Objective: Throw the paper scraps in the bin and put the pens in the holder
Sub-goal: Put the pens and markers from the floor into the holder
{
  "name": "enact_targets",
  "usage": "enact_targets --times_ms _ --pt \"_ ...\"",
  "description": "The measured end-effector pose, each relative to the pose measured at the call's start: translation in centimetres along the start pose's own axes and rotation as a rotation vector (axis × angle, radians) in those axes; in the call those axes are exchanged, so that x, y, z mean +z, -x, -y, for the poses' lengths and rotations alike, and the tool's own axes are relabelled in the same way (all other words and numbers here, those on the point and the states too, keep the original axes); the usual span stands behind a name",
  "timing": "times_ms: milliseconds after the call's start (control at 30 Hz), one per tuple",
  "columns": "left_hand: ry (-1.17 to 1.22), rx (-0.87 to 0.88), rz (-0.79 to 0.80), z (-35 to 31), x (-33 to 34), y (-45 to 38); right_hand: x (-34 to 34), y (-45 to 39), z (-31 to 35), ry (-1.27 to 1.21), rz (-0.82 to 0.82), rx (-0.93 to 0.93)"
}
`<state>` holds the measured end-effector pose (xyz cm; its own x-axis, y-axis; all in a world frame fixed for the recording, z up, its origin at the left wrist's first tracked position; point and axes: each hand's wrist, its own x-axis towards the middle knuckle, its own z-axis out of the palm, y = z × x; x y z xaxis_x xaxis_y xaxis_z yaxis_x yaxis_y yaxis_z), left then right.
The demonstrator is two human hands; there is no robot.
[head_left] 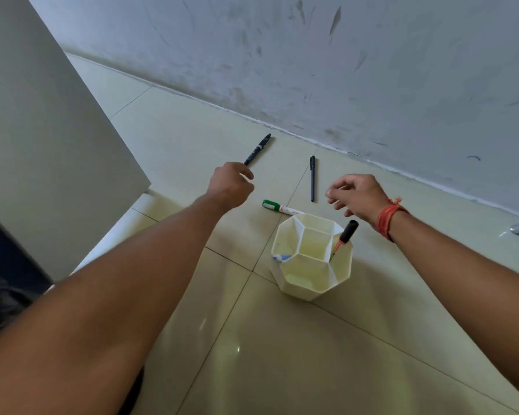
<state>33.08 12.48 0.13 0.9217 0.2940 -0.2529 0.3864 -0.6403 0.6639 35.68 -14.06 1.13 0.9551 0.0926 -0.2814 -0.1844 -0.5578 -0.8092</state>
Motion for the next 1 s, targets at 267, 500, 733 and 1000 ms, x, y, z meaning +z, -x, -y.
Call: enact_targets --times_ms 267,500,733,1000 --pt "-0.452 0.396 0.189 1.0 6.5 -1.7 3.1 -4.4 -2.3 0.226 0.261 0.021" --pt "0.112 0.327 0.063 0.9 6.6 -2.0 3.6 -5.1 -2.6 0.151 0.237 -0.097" --pt "0.985 -0.044 0.127 -1.6 5.2 -1.8 4.1 -7.7 -1.6 0.009 -0.104 0.082" --pt "1.362 -0.307 -0.085 -1.6 3.3 -1.3 5.7 -8.0 -1.3 0.343 -0.142 0.165"
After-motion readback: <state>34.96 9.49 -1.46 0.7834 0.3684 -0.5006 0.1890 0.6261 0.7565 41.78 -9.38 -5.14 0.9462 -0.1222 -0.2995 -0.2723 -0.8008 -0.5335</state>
